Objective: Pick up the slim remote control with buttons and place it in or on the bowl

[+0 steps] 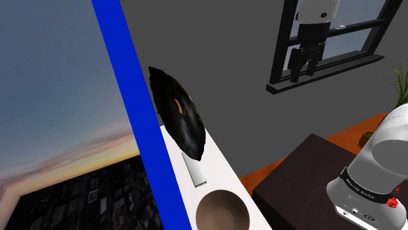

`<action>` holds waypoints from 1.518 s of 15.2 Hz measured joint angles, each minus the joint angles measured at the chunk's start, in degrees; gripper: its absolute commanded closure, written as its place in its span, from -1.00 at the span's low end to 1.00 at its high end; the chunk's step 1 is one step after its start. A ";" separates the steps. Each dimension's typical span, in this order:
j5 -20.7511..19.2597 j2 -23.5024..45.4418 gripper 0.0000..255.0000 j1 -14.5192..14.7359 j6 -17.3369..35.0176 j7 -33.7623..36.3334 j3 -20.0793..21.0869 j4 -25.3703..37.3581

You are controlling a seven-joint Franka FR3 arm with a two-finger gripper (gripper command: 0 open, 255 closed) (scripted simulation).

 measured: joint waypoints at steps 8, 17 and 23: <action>3.41 5.22 -1.00 1.85 10.87 4.82 5.71 -4.41; 6.31 18.48 -1.00 4.04 27.91 12.60 14.64 -6.10; 4.12 31.15 -1.00 4.05 38.21 18.79 19.95 -2.66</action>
